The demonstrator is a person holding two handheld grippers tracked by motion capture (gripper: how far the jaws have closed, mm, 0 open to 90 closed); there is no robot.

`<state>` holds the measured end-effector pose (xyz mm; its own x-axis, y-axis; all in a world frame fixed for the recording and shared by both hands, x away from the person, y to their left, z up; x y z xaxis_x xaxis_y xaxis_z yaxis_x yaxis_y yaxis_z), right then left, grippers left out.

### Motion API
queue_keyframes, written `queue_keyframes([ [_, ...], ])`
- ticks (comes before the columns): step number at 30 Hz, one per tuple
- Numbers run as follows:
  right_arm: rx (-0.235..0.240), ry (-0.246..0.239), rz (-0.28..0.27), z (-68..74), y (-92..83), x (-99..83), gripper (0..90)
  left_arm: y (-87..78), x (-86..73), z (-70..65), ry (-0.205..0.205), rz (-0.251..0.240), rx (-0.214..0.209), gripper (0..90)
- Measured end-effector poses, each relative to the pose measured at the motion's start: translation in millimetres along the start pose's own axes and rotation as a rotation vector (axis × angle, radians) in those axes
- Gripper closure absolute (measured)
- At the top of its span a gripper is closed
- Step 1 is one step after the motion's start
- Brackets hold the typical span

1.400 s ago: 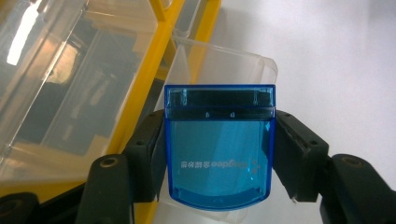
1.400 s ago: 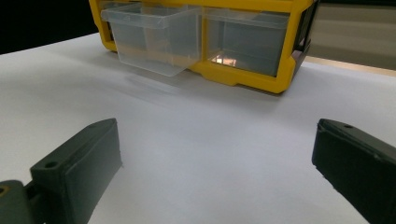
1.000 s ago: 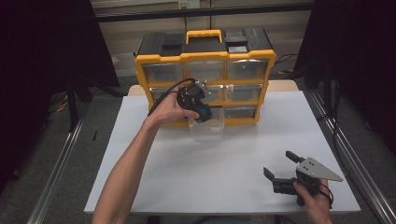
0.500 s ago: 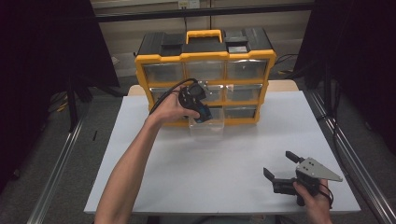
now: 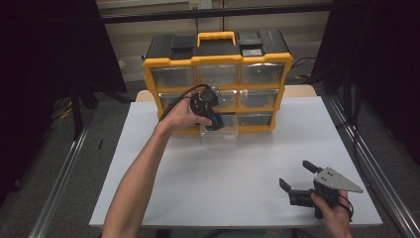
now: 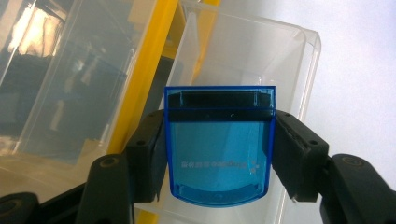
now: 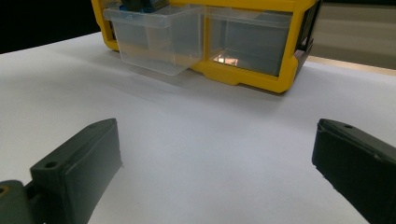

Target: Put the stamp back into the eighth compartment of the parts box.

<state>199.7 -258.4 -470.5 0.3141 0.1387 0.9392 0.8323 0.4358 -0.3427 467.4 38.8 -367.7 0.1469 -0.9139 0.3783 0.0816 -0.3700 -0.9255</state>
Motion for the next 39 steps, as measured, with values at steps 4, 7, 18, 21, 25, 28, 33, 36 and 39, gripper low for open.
queue_keyframes([
  [4, 0.001, -0.001, 0.001, -0.2, -0.2, 0.0, 1.2, 3.3, 0.7, 0.6, -0.002, -0.018, 0.020, 41.6],
  [7, 0.000, 0.000, 0.001, -0.2, -0.1, 0.0, 1.2, 2.2, 2.1, 1.3, 0.010, -0.002, 0.003, 41.5],
  [18, 0.001, 0.000, 0.002, -0.4, -0.5, 0.1, 1.3, -0.8, 2.8, -0.8, -0.047, -0.059, -0.027, 36.3],
  [21, 0.002, -0.002, 0.001, 0.0, -0.6, 0.0, 1.2, -0.9, 2.7, -1.8, -0.053, -0.067, -0.026, 34.8],
  [25, 0.001, -0.002, 0.001, -0.4, -0.7, 0.1, 1.2, -0.9, 2.7, -3.1, -0.050, -0.074, -0.024, 31.9],
  [28, -0.001, -0.002, -0.001, -0.5, -0.8, 0.0, 1.2, -3.6, 2.1, -4.2, -0.048, -0.070, -0.017, 30.9],
  [33, -0.002, -0.003, -0.002, -0.5, -1.2, -0.1, 1.2, -6.2, -3.0, -10.3, -0.061, -0.108, -0.013, 27.0],
  [36, -0.001, -0.004, 0.000, -0.1, -1.1, 0.1, 1.2, -6.1, -8.5, -13.4, -0.093, -0.145, -0.016, 23.3],
  [39, 0.002, -0.003, 0.000, 0.2, -0.7, 0.1, 1.2, -4.7, -14.0, -16.8, -0.111, -0.180, 0.002, 18.9],
])
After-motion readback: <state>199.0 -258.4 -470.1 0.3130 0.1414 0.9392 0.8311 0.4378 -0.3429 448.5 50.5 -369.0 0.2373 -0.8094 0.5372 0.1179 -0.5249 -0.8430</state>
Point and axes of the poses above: each handheld gripper's, and its own axes: y roughly forward along the jaws, x roughly out of its top, z roughly to its left, the point moved 1 cm from there along y, roughly forward along the jaws, and after that the axes turned 3 degrees about z, right-handed, at the moved point
